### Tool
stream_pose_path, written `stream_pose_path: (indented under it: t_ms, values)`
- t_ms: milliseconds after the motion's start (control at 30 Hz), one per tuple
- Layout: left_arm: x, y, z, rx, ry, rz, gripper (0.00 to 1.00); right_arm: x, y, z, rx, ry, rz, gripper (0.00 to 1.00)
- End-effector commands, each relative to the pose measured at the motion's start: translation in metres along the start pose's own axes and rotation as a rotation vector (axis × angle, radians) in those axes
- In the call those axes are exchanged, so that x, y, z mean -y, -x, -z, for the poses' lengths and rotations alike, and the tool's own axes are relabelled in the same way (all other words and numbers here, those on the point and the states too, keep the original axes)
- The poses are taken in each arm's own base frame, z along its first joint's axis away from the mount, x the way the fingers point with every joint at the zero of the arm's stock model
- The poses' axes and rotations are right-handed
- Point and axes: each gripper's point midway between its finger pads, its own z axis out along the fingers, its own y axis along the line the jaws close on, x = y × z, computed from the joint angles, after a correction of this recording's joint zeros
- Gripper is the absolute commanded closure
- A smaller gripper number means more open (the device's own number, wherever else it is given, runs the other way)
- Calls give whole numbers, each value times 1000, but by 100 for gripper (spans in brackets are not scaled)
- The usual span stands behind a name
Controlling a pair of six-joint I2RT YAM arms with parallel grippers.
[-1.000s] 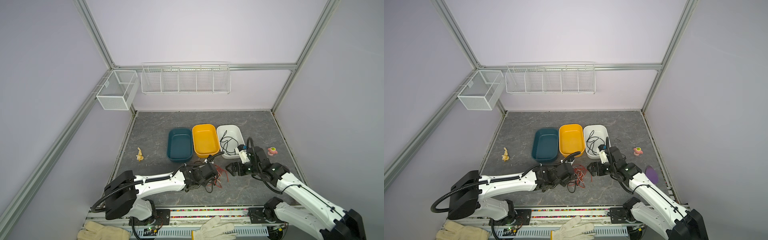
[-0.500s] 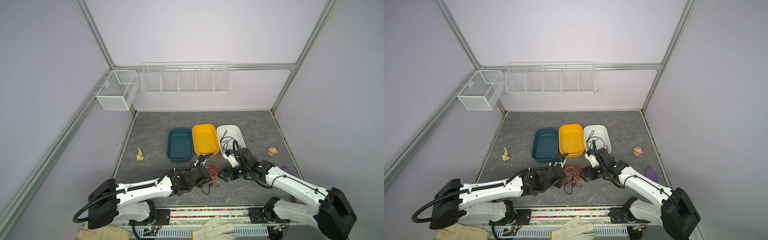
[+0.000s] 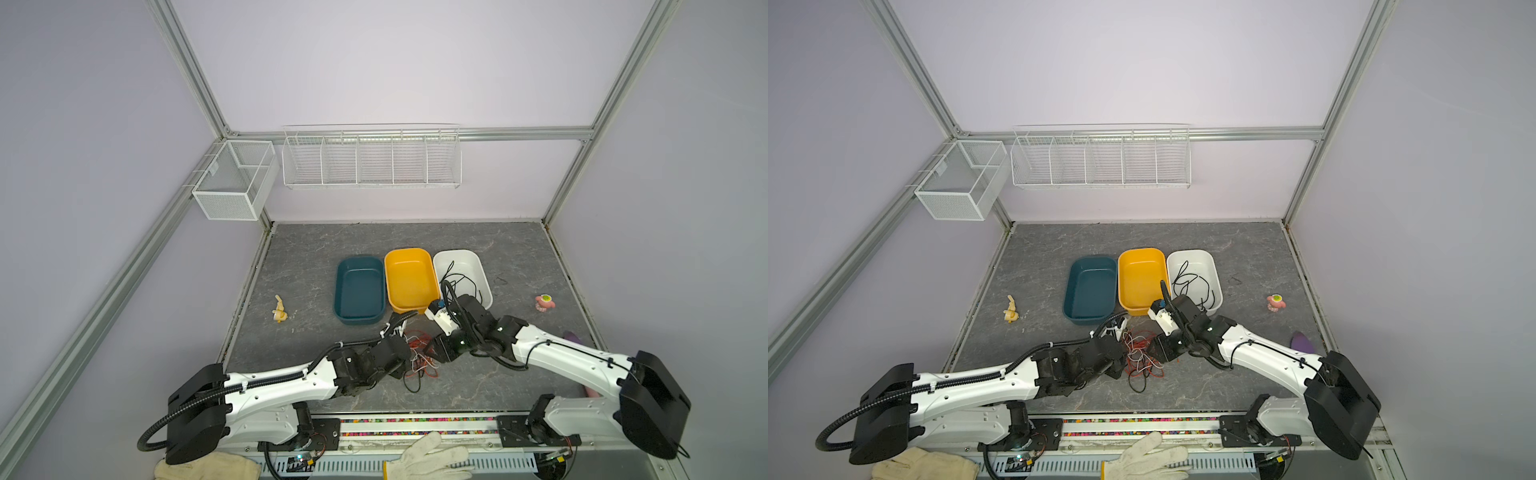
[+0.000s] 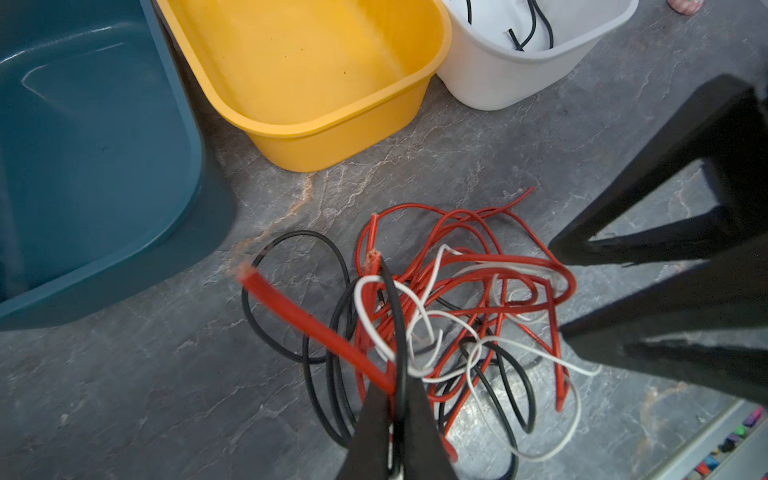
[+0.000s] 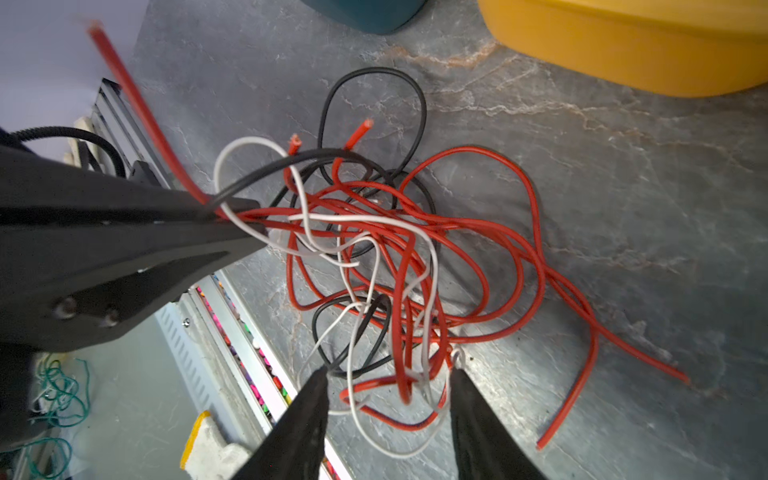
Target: Untangle the cables
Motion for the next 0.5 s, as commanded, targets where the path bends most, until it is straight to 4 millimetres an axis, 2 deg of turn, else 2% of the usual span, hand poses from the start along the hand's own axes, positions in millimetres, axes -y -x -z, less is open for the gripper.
stream_pose_path:
  t_ms: [0, 133, 267, 400, 467]
  values:
    - [2, 4, 3, 35, -35, 54, 93, 3, 7, -5, 13, -32, 3, 58]
    - [-1, -2, 4, 42, -45, 61, 91, 9, 10, -4, 33, -71, -8, 72]
    - [-3, -7, 5, 44, -53, 69, 87, 4, 15, -2, 55, -53, -1, 93]
    - [-4, -10, 5, 44, -63, 74, 81, 4, 13, -5, 42, -54, 3, 93]
    - [-4, -10, 6, 44, -66, 76, 75, 4, 13, -4, 49, -59, 5, 93]
